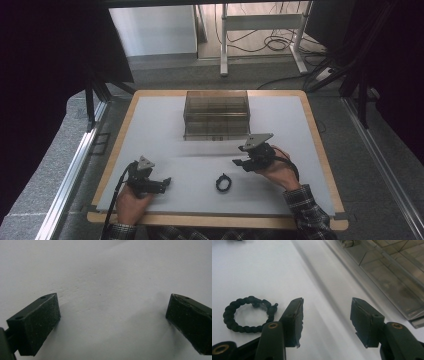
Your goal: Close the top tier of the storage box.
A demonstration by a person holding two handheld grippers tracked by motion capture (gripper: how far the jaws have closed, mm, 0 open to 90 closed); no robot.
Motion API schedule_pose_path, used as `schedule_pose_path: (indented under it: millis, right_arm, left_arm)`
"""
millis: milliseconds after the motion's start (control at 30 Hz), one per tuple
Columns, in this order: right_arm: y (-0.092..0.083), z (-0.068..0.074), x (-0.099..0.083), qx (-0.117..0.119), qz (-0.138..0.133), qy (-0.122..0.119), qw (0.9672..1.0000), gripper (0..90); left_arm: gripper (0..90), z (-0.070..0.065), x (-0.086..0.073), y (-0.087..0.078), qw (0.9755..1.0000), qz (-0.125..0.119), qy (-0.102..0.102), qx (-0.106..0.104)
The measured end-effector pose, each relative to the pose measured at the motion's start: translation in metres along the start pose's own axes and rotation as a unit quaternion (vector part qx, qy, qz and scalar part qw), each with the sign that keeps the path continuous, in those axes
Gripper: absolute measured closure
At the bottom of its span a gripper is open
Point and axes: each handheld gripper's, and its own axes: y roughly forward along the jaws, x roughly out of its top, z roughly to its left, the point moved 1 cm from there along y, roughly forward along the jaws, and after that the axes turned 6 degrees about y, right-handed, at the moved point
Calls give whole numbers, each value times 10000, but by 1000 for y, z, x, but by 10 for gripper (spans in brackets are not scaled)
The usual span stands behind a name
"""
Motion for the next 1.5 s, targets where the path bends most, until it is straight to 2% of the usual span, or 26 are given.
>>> schedule_pose_path:
  millis: [367,400,733,1033,1100,1267,1500]
  right_arm:
    - [2,4,-3,150,3,313,9994,374]
    - [4,5,-4,231,-2,330,9992,374]
    - [16,19,-7,410,226,174,9988,372]
    - [20,28,-7,597,225,152,9978,374]
    - [21,30,-7,597,252,82,9979,388]
    - [25,34,-7,688,299,86,9971,427]
    - [30,38,-8,773,420,1,9961,521]
  left_arm:
    - [0,0,0,0,10000,-1,3,2]
    - [0,0,0,0,10000,0,5,3]
    - [0,0,0,0,10000,-2,3,1]
    - [0,0,0,0,10000,-4,2,1]
    - [0,0,0,0,10000,-3,2,1]
    - [0,0,0,0,10000,-4,2,1]
    - [0,0,0,0,10000,-4,2,1]
